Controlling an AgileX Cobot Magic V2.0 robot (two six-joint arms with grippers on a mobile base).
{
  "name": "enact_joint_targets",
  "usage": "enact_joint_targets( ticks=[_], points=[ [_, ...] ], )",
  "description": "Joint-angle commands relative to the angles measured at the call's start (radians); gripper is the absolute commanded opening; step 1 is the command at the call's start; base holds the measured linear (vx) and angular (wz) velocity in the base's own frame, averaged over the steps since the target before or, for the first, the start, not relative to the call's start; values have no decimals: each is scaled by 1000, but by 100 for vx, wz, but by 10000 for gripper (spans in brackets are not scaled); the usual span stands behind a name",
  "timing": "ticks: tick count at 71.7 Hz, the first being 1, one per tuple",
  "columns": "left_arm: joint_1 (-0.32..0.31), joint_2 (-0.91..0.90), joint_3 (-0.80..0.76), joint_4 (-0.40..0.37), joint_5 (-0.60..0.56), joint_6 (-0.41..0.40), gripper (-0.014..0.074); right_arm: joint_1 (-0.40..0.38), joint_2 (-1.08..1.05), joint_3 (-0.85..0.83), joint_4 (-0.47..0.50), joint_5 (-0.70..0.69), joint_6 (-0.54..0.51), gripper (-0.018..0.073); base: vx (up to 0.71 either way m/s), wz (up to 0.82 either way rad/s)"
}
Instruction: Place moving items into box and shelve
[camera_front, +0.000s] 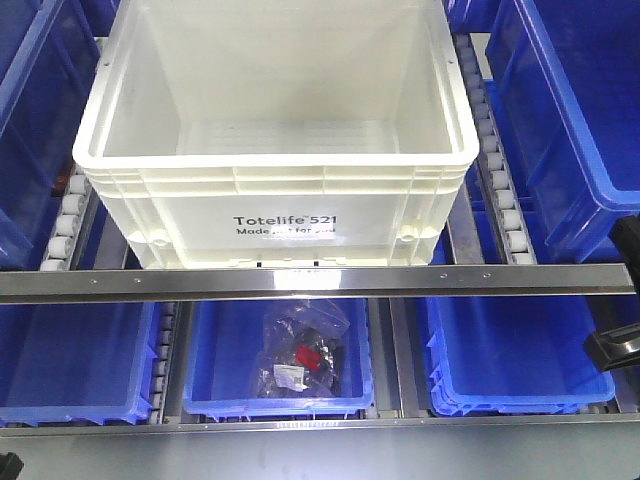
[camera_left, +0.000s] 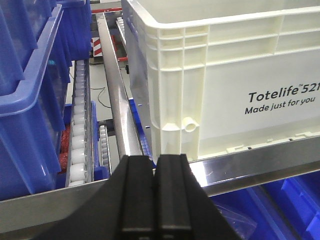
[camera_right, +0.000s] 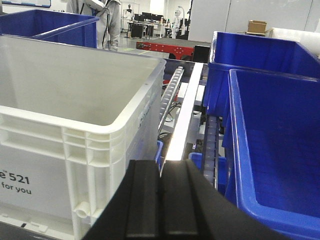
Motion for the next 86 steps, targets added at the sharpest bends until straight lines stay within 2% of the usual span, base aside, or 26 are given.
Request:
enact_joint_targets(
  ticks=[1,8,25,30,32,40,49,86],
  points=[
    [-5,-16,19,-6,-80,1,-27,-3,8,-30,-56,-85,-12,-15,0,0],
    [-5,-16,19,-6,-80,1,-27,-3,8,-9,-126,-104,-1,-15,0,0],
    [-5,-16,19,-6,-80,1,-27,-3,-118,189,-154,-213,165,-15,0,0],
    [-5,-16,19,-6,-80,1,-27,-3,-188,249,-154,-216,195,-15,0,0],
    [-5,-16,19,-6,-80,1,-27,-3,-222,246,-154,-154,207,-15,0,0],
    [-5,-16,19,-6,-80,1,-27,-3,-348,245,-154,-30,208,-15,0,0],
    [-5,-16,19,-6,-80,1,-27,-3,-483,245,-154,38,208,-15,0,0],
    [-5,-16,19,-6,-80,1,-27,-3,-487,244,-144,60,209,-15,0,0]
  ],
)
